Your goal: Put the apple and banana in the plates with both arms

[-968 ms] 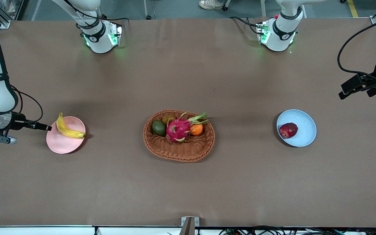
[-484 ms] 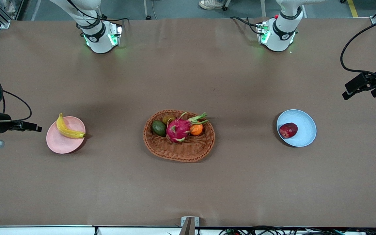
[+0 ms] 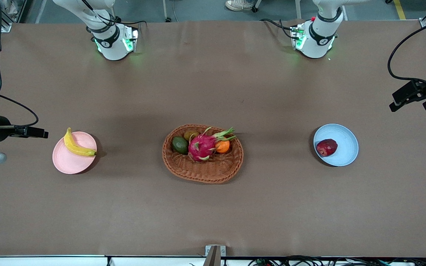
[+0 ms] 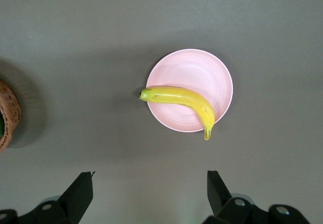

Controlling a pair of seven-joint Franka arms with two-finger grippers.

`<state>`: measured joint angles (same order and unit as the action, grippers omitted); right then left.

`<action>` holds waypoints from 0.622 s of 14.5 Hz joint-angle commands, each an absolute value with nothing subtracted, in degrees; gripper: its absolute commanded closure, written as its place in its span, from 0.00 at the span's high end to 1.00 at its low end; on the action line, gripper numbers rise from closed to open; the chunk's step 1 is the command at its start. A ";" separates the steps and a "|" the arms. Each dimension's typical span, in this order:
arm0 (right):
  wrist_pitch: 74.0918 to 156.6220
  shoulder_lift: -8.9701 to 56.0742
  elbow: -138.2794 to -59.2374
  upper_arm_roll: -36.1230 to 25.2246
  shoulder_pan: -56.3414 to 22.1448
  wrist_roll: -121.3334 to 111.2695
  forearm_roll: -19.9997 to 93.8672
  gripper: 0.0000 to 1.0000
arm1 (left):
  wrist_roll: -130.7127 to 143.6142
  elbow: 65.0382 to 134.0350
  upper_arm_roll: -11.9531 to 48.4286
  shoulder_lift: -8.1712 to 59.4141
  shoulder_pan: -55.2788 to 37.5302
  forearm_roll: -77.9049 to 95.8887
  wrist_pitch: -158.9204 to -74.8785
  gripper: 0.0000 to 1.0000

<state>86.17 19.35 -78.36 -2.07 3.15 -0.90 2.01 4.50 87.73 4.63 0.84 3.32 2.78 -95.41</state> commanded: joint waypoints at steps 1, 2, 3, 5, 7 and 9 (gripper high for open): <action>84.55 19.86 -74.63 -2.29 1.41 0.79 -0.62 1.00 | 3.69 86.04 4.92 1.49 3.52 3.08 -93.87 1.00; 84.46 19.78 -74.10 -2.20 1.41 0.70 -0.53 1.00 | 3.69 86.04 4.92 1.49 3.52 3.08 -93.87 1.00; 84.46 19.78 -73.74 -2.11 1.41 0.62 -0.35 1.00 | 3.69 86.13 4.92 1.41 3.52 3.08 -93.78 1.00; 84.55 19.86 -73.74 -2.11 0.97 0.79 0.26 1.00 | 3.69 86.13 4.92 1.49 3.52 3.08 -93.78 1.00; 84.29 19.60 -74.00 -2.11 1.05 0.88 1.14 1.00 | 3.69 86.22 4.92 1.41 3.52 3.08 -93.78 1.00; 82.45 19.16 -74.18 -2.11 1.14 0.62 1.14 1.00 | 3.78 86.22 4.92 1.41 3.52 3.08 -93.78 1.00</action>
<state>84.17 19.43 -74.70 -2.07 1.34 -0.06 0.91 4.50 87.72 4.70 0.87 3.31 2.78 -95.25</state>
